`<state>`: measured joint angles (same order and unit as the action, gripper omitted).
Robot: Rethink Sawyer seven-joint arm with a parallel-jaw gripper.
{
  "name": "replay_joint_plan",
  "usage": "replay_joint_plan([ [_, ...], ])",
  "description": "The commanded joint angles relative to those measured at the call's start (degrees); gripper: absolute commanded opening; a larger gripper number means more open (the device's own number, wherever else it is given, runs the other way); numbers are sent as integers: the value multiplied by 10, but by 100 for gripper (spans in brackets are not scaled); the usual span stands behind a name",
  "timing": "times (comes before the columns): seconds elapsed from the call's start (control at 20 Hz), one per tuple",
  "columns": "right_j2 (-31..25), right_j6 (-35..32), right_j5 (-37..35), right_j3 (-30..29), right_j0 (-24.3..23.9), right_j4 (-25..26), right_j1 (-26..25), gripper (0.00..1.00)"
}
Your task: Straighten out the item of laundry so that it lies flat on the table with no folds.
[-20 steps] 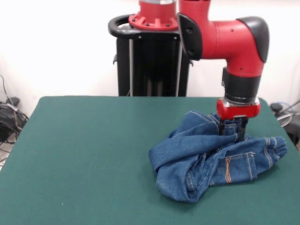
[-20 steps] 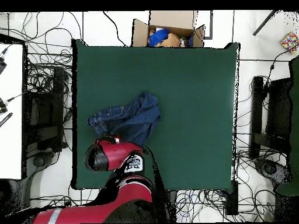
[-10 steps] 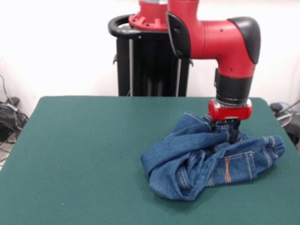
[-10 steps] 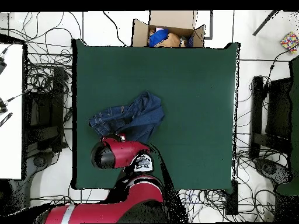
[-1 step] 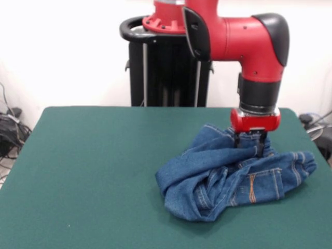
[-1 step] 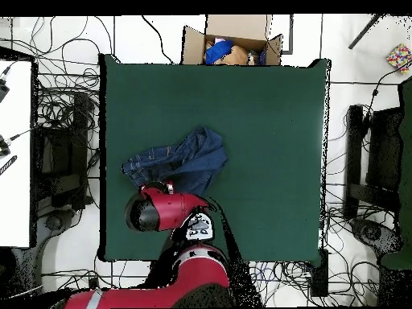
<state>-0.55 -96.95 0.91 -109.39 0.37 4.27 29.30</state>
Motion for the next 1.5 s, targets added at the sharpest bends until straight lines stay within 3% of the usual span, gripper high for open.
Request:
replay_joint_plan([
  [0.05, -10, -54, -66, 8, -30, 10, 29, 100],
  [0.4, -20, -18, -112, 27, -73, 31, 53, 100],
  [0.85, -21, -22, -116, 50, -81, 48, 41, 100],
  [1.25, -24, -64, -94, 14, -54, 43, 48, 100],
  [1.5, -16, -92, -99, -17, -20, 25, 78, 100],
])
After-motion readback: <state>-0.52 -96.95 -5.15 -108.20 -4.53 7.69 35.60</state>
